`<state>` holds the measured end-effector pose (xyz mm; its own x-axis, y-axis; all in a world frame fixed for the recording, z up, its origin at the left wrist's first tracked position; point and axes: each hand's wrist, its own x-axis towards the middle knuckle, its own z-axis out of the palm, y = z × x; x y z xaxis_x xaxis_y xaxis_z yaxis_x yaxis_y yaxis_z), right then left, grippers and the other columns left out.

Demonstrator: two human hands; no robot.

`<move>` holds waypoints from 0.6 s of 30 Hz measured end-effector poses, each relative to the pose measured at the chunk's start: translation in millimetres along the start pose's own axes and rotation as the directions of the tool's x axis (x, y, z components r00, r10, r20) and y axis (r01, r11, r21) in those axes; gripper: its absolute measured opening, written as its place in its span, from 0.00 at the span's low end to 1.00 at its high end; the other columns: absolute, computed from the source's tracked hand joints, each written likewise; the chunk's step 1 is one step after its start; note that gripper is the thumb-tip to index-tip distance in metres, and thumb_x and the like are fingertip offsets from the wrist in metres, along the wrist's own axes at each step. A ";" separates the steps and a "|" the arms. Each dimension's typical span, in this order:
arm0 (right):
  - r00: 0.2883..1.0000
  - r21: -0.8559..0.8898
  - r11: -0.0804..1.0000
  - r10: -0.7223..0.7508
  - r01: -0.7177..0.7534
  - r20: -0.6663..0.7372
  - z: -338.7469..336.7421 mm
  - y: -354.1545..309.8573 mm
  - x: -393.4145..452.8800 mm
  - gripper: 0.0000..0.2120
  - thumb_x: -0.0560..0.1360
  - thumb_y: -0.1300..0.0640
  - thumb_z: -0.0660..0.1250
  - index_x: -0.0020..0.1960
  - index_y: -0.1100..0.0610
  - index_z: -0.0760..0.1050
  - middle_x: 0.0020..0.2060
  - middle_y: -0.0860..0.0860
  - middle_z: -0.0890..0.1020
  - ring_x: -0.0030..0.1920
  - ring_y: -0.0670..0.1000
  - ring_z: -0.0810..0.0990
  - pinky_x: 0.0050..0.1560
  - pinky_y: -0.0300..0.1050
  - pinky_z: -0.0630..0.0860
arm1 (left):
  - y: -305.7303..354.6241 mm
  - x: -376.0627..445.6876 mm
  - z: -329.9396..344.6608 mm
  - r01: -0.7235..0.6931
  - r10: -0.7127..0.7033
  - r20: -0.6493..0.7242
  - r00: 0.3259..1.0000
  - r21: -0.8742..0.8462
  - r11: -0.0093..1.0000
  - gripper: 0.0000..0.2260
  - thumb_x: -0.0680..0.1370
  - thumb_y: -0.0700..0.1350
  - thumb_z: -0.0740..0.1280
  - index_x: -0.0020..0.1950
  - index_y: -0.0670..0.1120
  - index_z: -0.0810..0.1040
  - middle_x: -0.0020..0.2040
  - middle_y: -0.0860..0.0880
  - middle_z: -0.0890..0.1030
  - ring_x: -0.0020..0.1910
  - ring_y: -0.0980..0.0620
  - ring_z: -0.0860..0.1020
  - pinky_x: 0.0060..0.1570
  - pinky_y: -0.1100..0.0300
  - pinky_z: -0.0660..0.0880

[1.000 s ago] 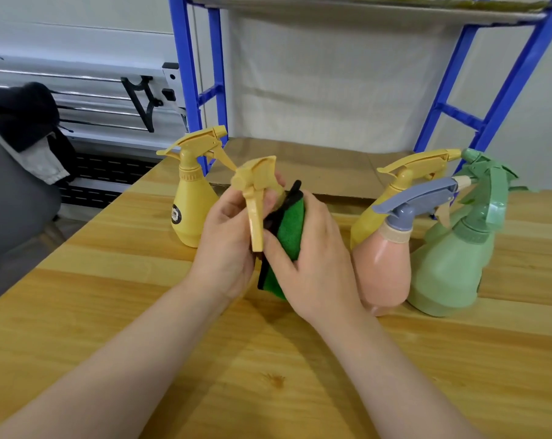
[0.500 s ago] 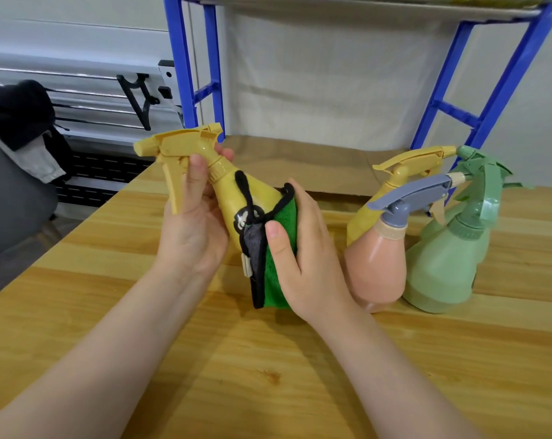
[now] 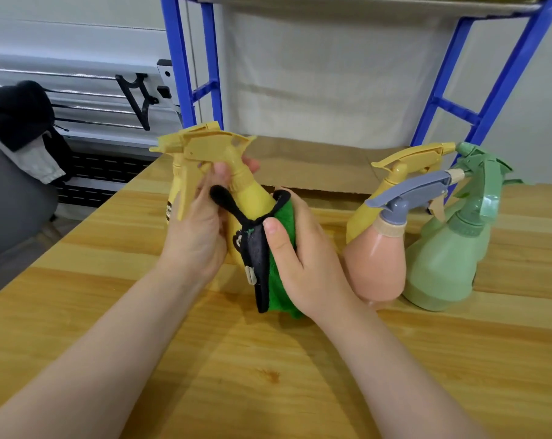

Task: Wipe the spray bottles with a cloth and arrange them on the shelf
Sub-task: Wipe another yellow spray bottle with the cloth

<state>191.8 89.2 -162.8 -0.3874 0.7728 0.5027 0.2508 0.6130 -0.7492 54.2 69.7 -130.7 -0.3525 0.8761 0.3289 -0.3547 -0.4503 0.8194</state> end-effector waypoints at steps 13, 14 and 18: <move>0.999 0.065 0.997 0.044 -0.045 0.031 -5.1 -12.5 -0.6 0.17 0.77 0.43 0.63 0.62 0.50 0.70 0.49 0.42 0.81 0.51 0.44 0.80 0.50 0.44 0.77 | -7.5 -5.2 -7.5 -0.012 -0.061 0.352 0.934 0.203 0.979 0.17 0.73 0.56 0.72 0.58 0.49 0.83 0.58 0.47 0.83 0.60 0.45 0.79 0.65 0.47 0.73; 0.999 0.049 0.998 0.035 -0.036 0.014 -4.2 -13.2 -0.7 0.16 0.77 0.44 0.63 0.60 0.50 0.71 0.47 0.43 0.81 0.49 0.44 0.80 0.48 0.43 0.77 | -8.1 -5.2 -7.9 0.000 -0.067 0.342 0.937 0.193 0.981 0.17 0.72 0.56 0.72 0.56 0.50 0.83 0.57 0.48 0.83 0.60 0.47 0.79 0.64 0.50 0.74; 0.998 -0.002 0.999 0.043 -0.043 -0.051 -1.2 -14.3 -0.4 0.12 0.78 0.44 0.62 0.54 0.51 0.70 0.42 0.44 0.79 0.44 0.46 0.79 0.43 0.46 0.76 | -9.7 -6.8 -3.6 0.034 -0.097 0.298 0.950 0.208 0.978 0.13 0.73 0.56 0.72 0.55 0.53 0.84 0.57 0.49 0.84 0.61 0.49 0.80 0.61 0.54 0.75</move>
<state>189.4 80.3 -151.7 -0.3307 0.8058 0.4913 0.2688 0.5794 -0.7694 56.9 67.5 -142.5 -0.0421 0.9268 0.3732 -0.1791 -0.3745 0.9098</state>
